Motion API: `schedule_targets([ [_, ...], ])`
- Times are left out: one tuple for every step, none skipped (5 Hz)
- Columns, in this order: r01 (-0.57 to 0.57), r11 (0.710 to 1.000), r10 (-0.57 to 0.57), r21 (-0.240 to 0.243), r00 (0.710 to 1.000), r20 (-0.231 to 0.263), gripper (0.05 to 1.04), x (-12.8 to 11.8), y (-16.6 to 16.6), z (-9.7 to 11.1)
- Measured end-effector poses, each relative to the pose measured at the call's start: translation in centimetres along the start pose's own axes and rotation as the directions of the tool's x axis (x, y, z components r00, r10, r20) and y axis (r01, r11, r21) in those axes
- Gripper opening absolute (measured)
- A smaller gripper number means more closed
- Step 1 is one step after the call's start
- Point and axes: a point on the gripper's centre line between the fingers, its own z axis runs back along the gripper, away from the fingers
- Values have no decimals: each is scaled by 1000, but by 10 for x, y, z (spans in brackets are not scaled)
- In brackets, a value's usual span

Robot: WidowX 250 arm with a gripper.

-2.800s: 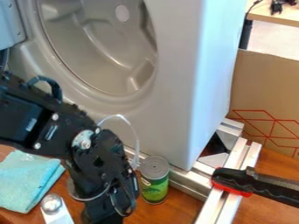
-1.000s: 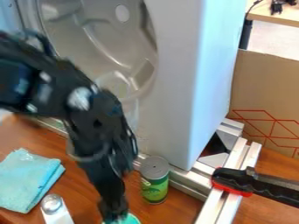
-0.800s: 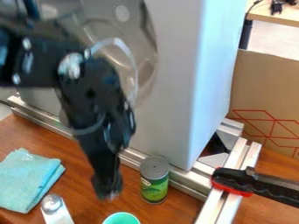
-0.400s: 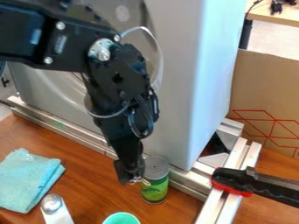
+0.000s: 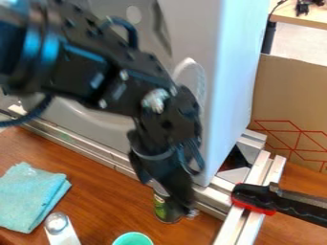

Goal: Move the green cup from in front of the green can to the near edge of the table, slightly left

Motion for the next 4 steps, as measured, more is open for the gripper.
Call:
schedule_targets([
  [-171, 985, 173, 37, 984, -42, 1005, -2, -9, -15],
  [-259, 966, 256, -19, 962, -93, 1005, -8, -12, -16],
  [-276, 961, 273, -21, 957, -94, 1005, -7, -9, -15],
  [-276, 961, 273, -21, 957, -94, 1005, -8, -9, -15],
])
